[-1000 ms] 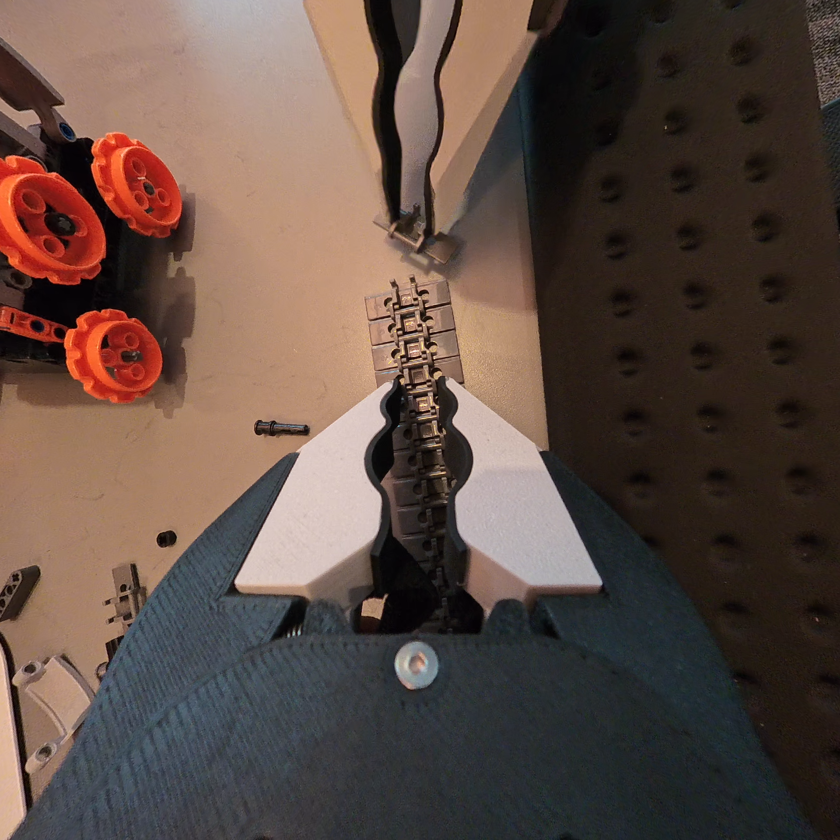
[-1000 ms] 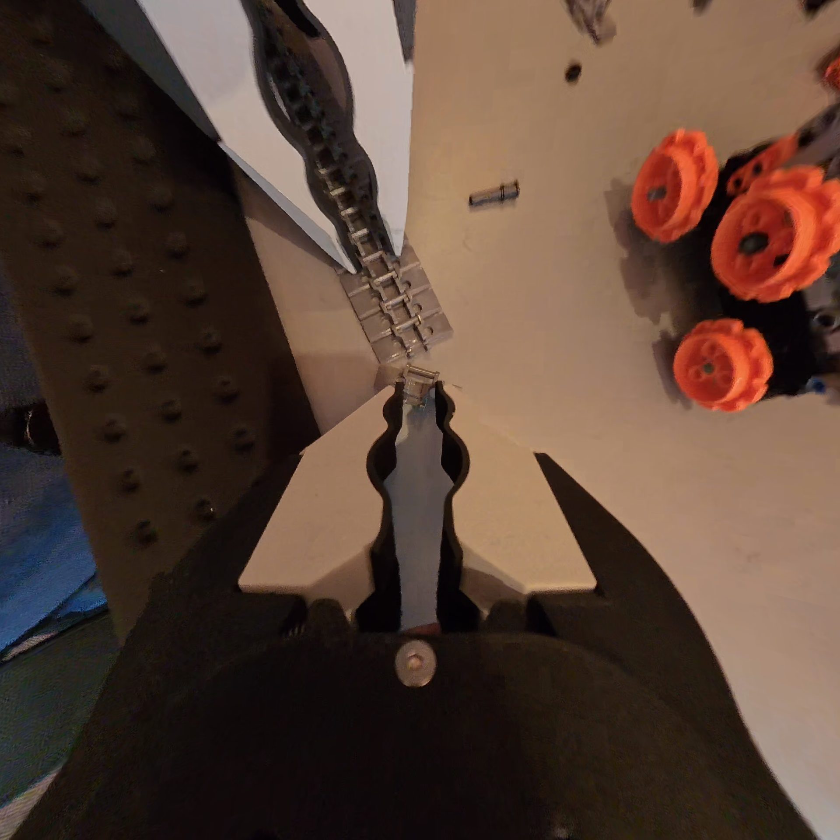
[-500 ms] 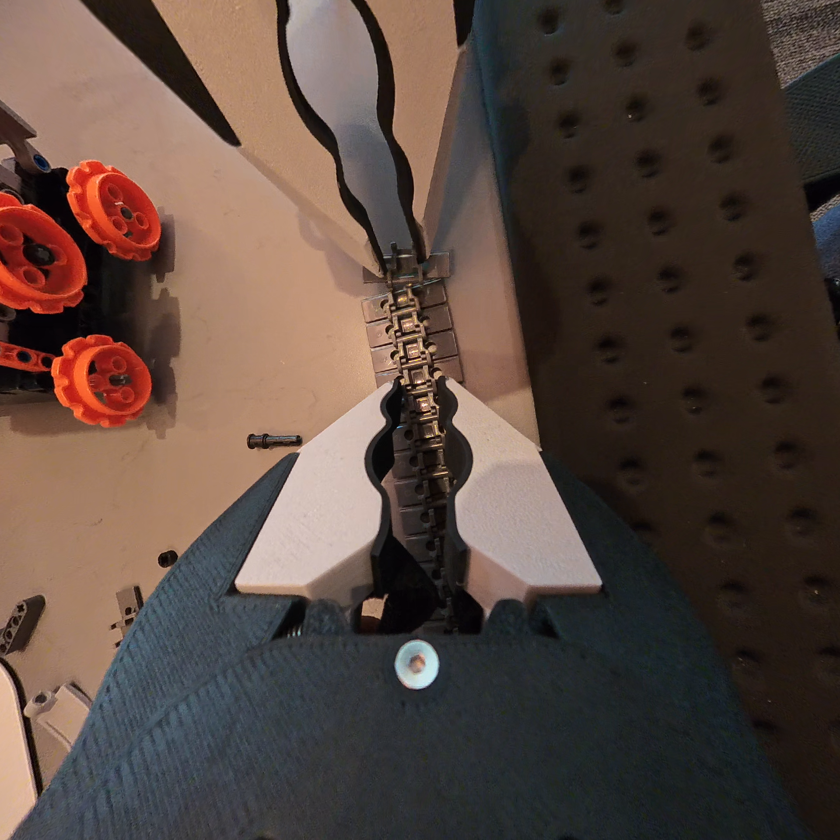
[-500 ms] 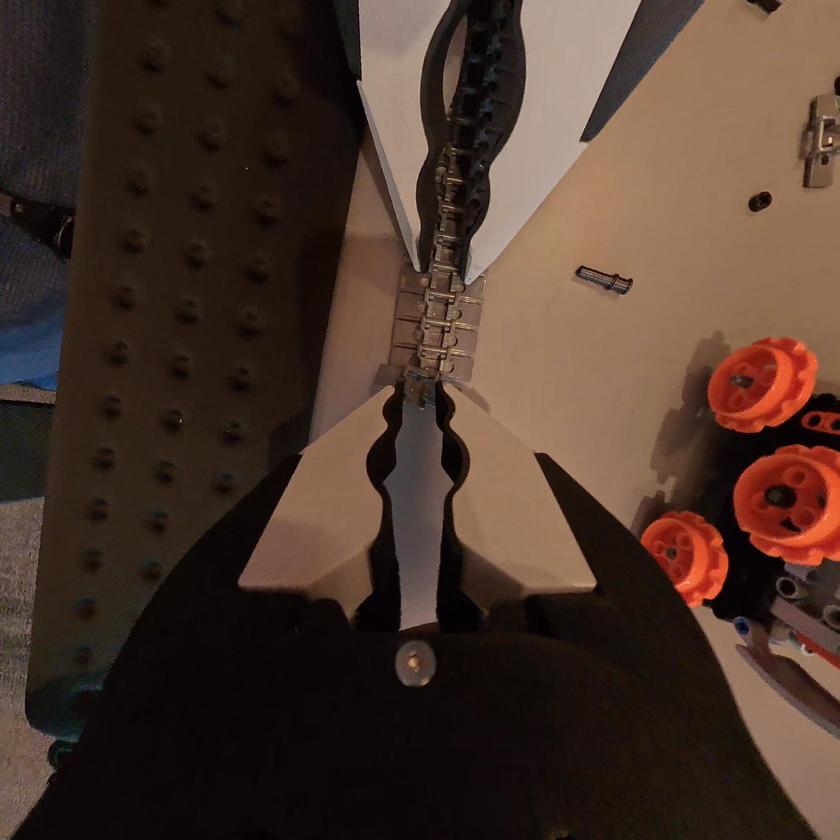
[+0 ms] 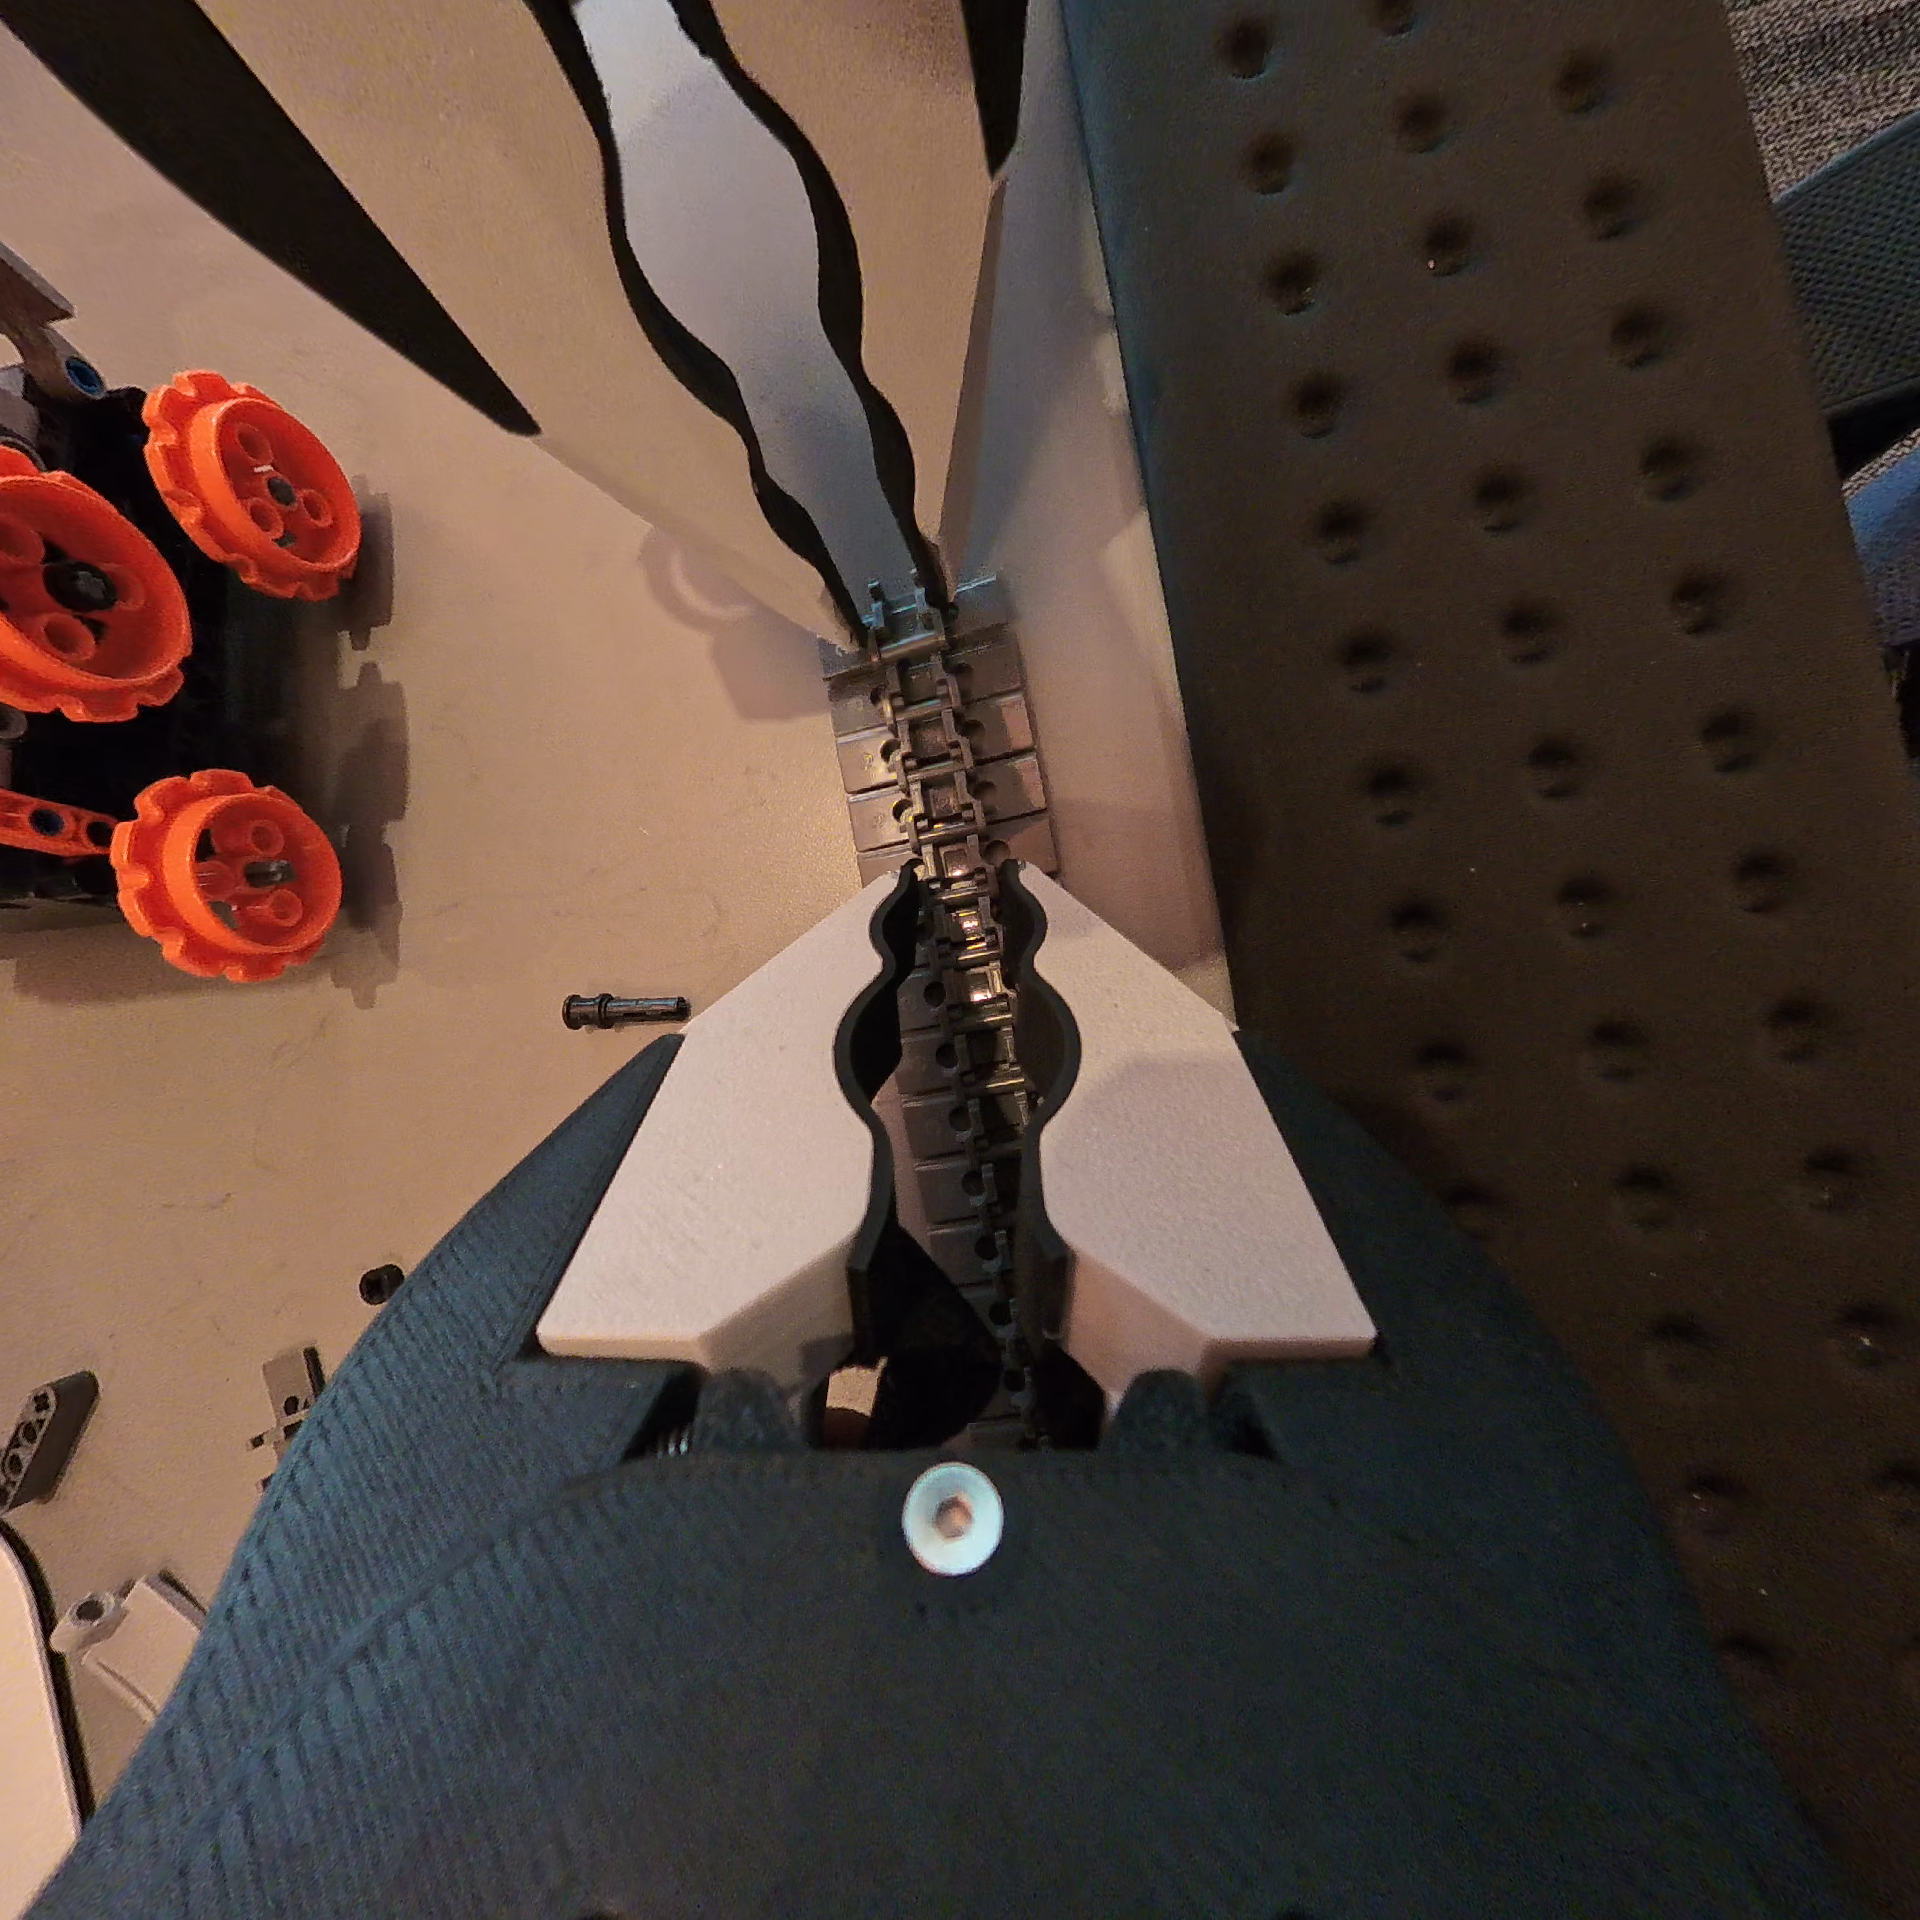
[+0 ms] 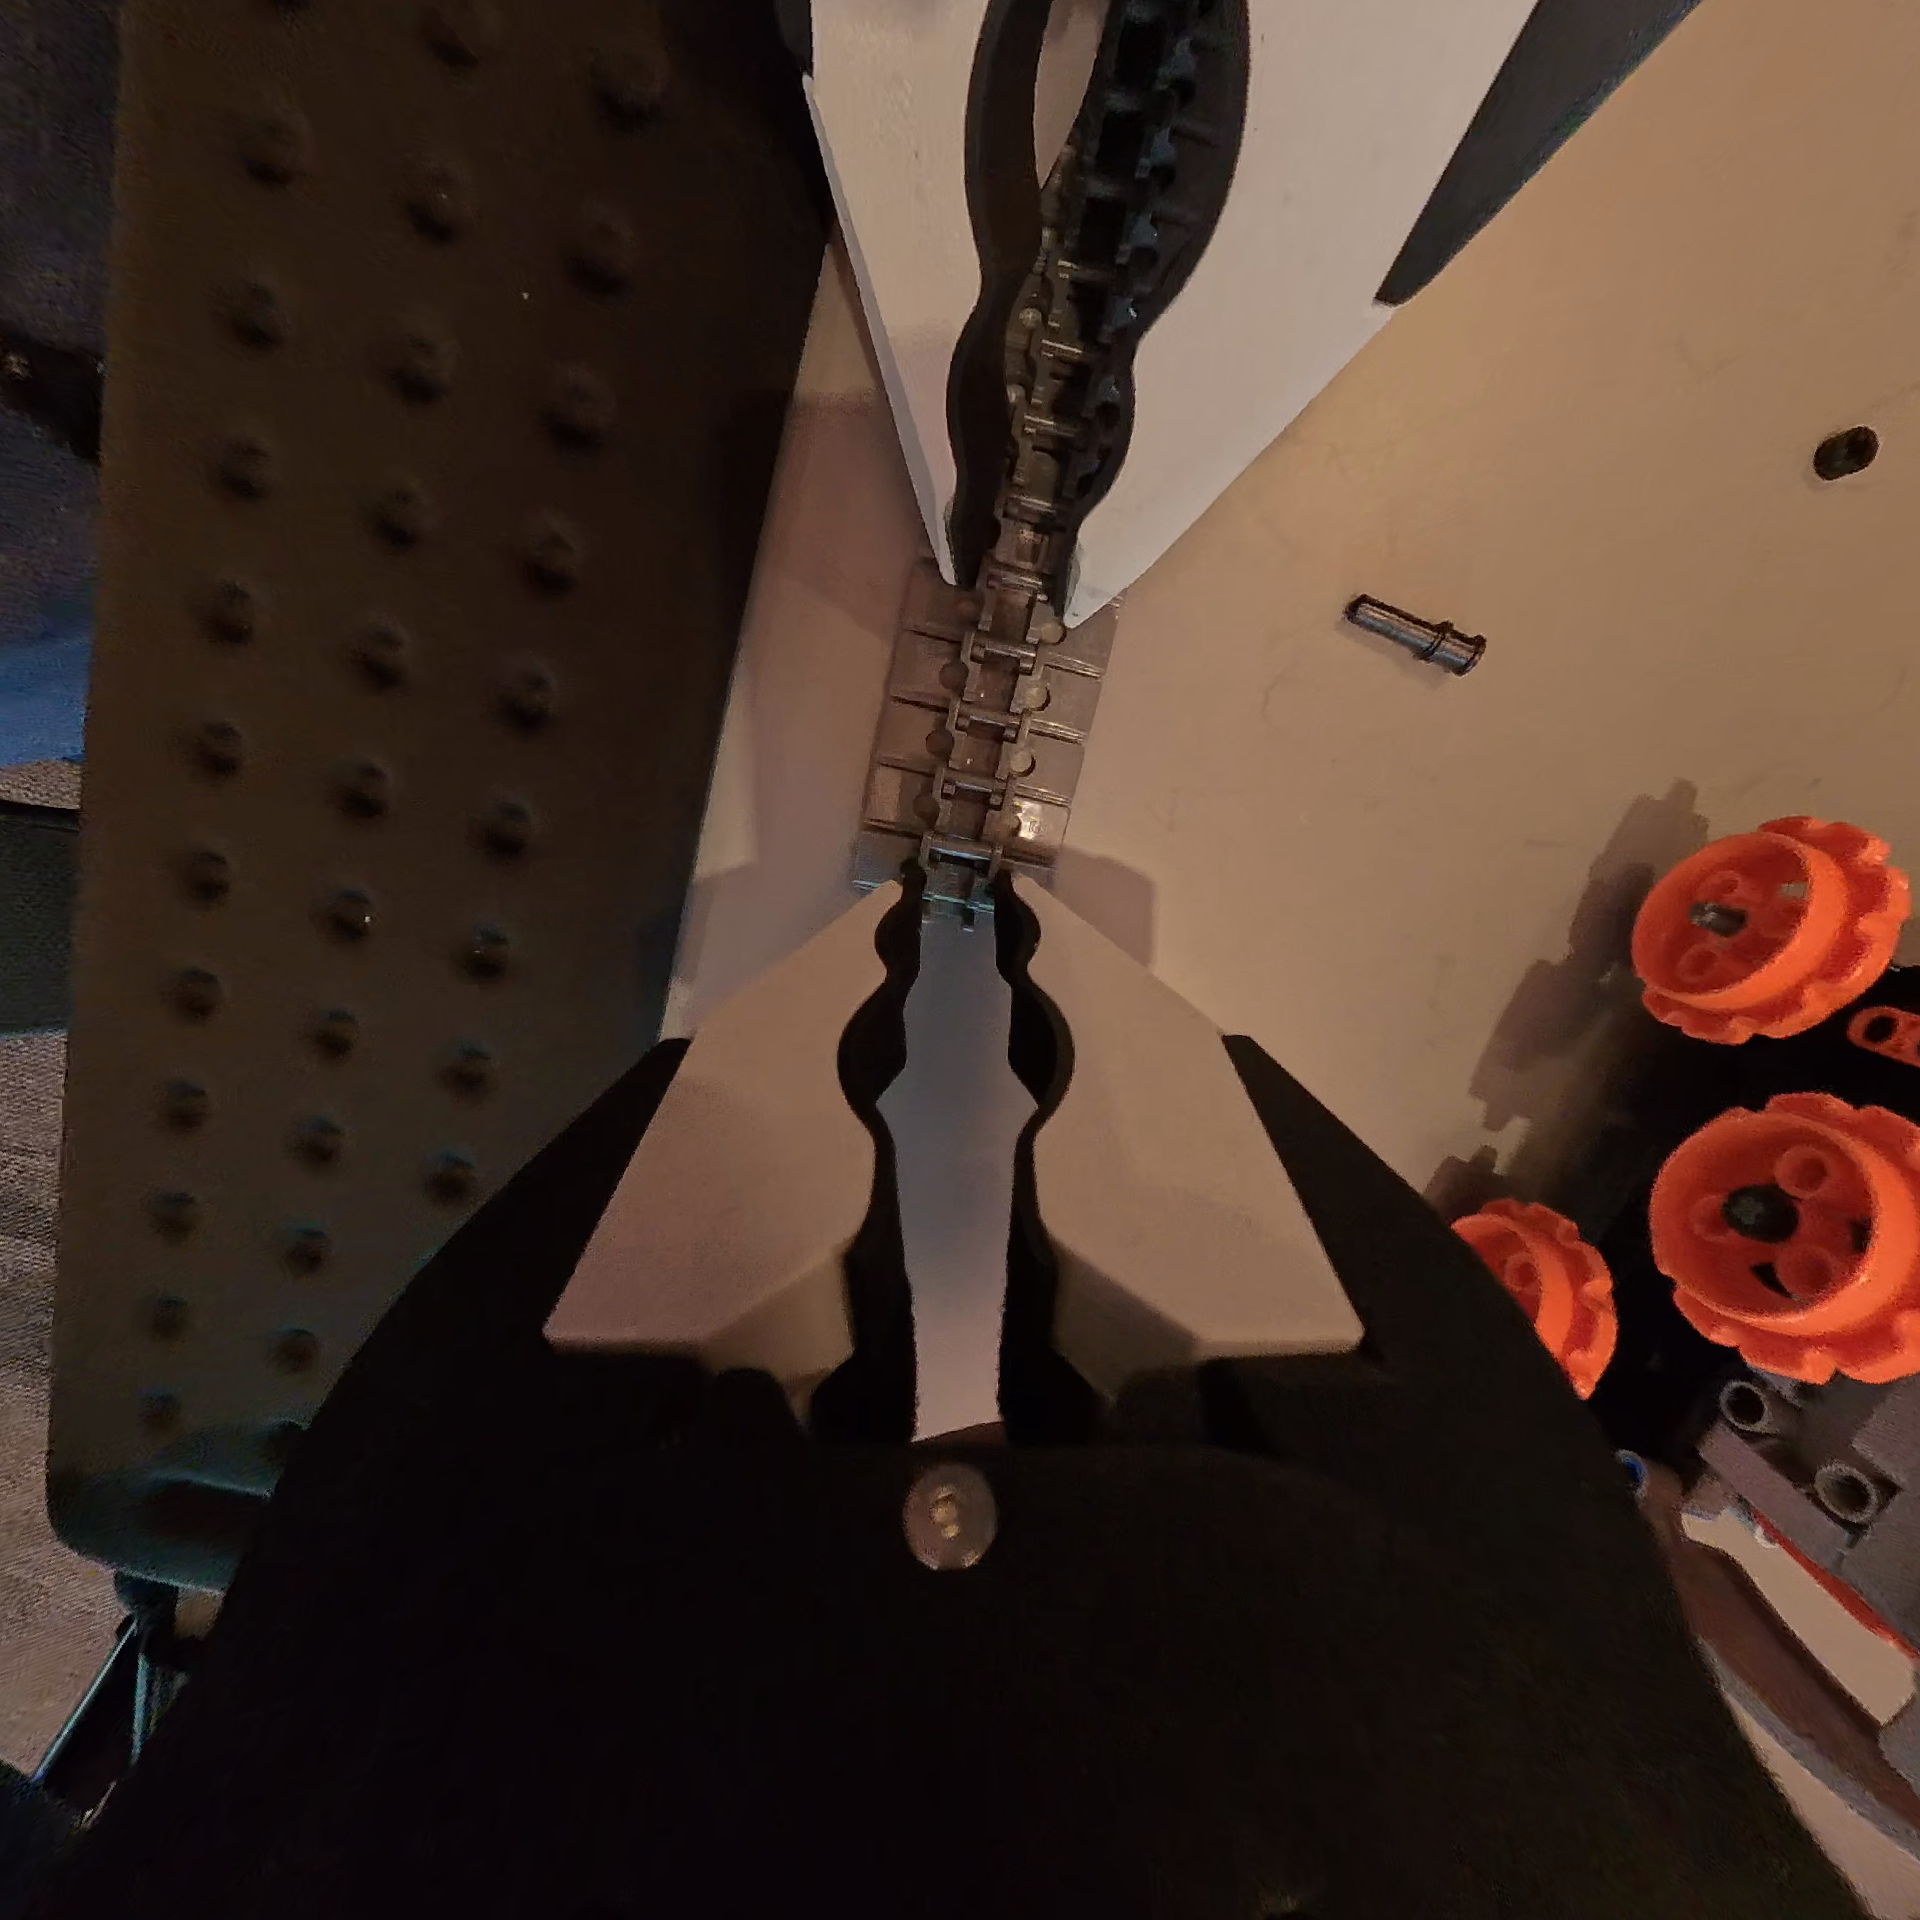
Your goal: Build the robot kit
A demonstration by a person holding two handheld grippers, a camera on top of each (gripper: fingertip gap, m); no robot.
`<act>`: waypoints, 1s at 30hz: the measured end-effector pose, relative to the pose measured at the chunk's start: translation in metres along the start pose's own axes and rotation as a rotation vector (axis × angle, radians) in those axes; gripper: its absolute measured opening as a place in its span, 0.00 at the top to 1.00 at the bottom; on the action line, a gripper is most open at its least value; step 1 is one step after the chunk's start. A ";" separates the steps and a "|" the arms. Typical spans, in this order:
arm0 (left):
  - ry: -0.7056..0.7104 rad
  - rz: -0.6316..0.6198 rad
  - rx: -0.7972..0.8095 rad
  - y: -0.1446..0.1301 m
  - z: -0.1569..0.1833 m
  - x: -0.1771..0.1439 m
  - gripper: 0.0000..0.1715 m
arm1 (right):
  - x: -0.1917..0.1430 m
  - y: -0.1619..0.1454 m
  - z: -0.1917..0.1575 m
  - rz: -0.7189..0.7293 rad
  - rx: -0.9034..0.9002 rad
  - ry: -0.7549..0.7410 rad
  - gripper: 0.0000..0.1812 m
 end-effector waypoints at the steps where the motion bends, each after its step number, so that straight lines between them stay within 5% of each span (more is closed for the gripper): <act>1: 0.000 0.000 0.000 0.000 0.000 0.000 0.91 | 0.000 0.000 0.000 -0.002 0.003 0.003 0.94; 5: 0.000 0.000 0.000 0.000 0.000 0.000 0.91 | -0.001 -0.001 0.001 -0.004 0.022 -0.023 0.85; 9: 0.003 0.001 0.002 0.000 0.000 0.000 0.91 | -0.014 0.003 -0.003 0.125 0.022 -0.098 1.00; 17: 0.005 0.001 0.001 0.000 0.000 0.000 0.91 | 0.002 0.000 -0.008 0.194 0.051 -0.141 1.00; 30: -0.021 -0.010 -0.024 -0.002 0.000 -0.004 0.87 | 0.000 0.010 0.001 0.001 0.178 0.018 1.00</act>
Point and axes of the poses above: each gripper's, where its closed fingertips meet, x out along the fingers, y out of its top, z = x × y across the jaws, the point moved 6 cm from there along -x, back along the fingers, and after that the axes turned 14 degrees about y, right-handed, at the moved point
